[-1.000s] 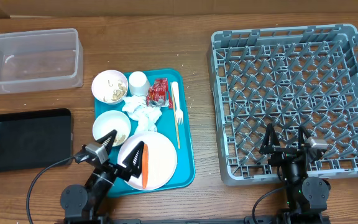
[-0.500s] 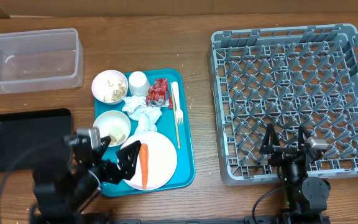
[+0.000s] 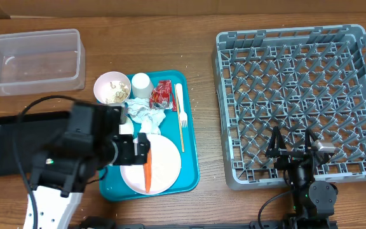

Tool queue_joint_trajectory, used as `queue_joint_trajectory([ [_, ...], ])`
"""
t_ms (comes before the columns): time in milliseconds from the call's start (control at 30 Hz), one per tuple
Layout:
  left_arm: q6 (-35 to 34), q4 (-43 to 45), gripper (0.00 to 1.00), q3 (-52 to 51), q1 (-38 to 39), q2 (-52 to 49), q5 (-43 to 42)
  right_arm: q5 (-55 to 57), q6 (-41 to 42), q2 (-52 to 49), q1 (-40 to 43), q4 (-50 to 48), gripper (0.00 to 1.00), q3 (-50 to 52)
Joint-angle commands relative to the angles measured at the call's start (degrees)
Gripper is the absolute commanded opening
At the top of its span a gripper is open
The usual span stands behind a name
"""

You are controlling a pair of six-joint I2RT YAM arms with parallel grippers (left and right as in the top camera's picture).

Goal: Sort waste into correct bins and load items into the dishwasher rack
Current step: 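Move the left gripper down over the carrot on the white plate, then close the left gripper on the orange carrot and lift it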

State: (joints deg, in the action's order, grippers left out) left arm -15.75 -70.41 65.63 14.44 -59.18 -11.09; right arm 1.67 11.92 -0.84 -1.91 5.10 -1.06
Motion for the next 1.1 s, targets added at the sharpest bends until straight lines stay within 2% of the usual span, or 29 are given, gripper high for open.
queue_joint_trajectory([
  [0, -3.21, 1.88, 1.00, 0.09, 5.77, -0.90, 6.38, -0.28, -0.39, 0.61, -0.28, -0.44, 1.00, 0.59],
  [233, -6.25, 1.68, 1.00, -1.97, 7.34, -6.91, 6.08, -0.28, -0.39, 0.61, -0.28, -0.44, 1.00, 0.59],
  [400, -15.80, 1.62, 1.00, -5.73, 7.37, -14.36, 5.49, -0.28, -0.39, 0.61, -0.28, -0.44, 1.00, 0.59],
  [500, -18.99, 2.45, 1.00, -7.48, 7.39, -17.29, 5.40, -0.28, -0.39, 0.61, -0.28, -0.44, 1.00, 0.59],
  [800, -18.84, 14.23, 1.00, -17.18, 7.34, -19.80, 5.14, -0.28, -0.39, 0.61, -0.28, -0.44, 1.00, 0.61],
  [1067, -14.21, 24.44, 1.00, -25.29, 7.34, -19.85, 5.14, -0.28, -0.39, 0.61, -0.28, -0.44, 1.00, 0.59],
])
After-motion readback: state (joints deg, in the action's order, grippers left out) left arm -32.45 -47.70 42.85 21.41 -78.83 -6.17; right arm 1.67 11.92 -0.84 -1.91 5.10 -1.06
